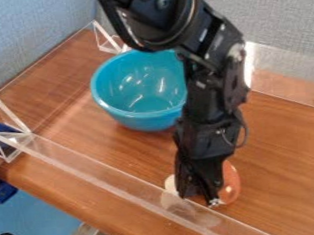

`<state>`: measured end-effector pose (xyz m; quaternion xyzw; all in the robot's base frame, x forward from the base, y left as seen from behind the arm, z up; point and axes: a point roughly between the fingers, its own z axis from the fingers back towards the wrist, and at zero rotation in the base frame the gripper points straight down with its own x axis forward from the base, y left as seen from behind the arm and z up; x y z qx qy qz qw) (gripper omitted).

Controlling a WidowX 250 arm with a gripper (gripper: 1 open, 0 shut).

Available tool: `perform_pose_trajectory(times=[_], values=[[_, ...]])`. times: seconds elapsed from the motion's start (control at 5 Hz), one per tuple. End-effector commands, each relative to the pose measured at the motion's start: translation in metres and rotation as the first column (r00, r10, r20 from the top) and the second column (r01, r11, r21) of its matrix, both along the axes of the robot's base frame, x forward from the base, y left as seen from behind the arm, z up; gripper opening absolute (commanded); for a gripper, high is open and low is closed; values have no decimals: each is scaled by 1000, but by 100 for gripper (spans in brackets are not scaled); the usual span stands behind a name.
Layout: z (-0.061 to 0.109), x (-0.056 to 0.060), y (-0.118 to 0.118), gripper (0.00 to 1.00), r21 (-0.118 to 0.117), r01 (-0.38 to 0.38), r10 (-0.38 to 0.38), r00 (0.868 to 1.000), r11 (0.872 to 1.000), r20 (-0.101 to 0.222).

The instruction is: Put the mushroom in the blue bowl

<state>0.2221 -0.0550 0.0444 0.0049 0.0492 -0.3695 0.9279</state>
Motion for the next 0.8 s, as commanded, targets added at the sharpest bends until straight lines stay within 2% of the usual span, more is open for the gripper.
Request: perform_pose_trajectory(times=[0.0,0.2,0.4,0.6], values=[[39,17,8,0,-1,-31,31,994,1000,103],[74,25,19,0,11,-72,69,984,997,166],[54,21,14,100,14,-58,55,986,998,154],[35,15,6,100,12,-29,27,990,1000,141]])
